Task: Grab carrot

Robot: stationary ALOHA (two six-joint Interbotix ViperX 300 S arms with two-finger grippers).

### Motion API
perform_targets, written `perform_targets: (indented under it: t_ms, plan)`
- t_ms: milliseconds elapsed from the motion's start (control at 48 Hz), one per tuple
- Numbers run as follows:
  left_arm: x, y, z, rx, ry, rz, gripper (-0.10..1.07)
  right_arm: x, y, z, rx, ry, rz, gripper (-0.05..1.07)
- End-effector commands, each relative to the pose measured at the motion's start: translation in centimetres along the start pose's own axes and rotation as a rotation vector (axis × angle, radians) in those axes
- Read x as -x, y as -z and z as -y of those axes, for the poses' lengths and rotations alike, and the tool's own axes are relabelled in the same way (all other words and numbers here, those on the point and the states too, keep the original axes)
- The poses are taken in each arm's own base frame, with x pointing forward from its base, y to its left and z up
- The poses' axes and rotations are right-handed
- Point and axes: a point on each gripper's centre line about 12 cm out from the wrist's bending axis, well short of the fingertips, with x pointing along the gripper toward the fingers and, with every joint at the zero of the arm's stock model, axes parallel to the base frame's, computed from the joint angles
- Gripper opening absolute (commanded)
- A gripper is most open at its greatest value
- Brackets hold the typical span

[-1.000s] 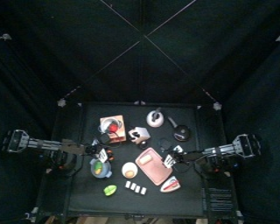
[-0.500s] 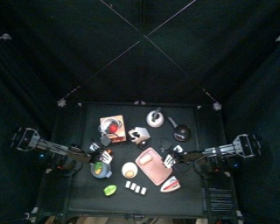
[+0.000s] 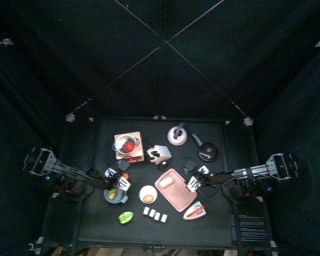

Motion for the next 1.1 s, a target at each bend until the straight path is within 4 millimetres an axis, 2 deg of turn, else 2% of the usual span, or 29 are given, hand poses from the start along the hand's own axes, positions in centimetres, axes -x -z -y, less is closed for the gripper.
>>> perform_targets:
  t_ms: [0, 167, 792, 958, 1083]
  plan:
    - [-0.4, -0.1, 0.2, 0.009, -0.007, -0.008, 0.96, 0.5, -0.6, -0.2, -0.009, -0.016, 0.020, 0.90]
    - [-1.1, 0.1, 0.0, 0.016, -0.025, -0.025, 1.01, 0.4, -0.6, -0.3, -0.011, -0.017, 0.018, 0.90]
    - [-3.5, 0.5, -0.1, 0.081, -0.043, -0.090, 1.00, 0.2, -0.5, -0.3, -0.012, -0.013, 0.012, 0.90]
    - [-3.6, 0.7, -0.2, 0.079, -0.047, -0.093, 0.98, 0.2, -0.5, -0.2, -0.012, -0.012, 0.011, 0.90]
    - [-3.6, 0.7, -0.2, 0.079, -0.048, -0.093, 0.90, 0.2, -0.5, -0.3, -0.012, -0.013, 0.012, 0.90]
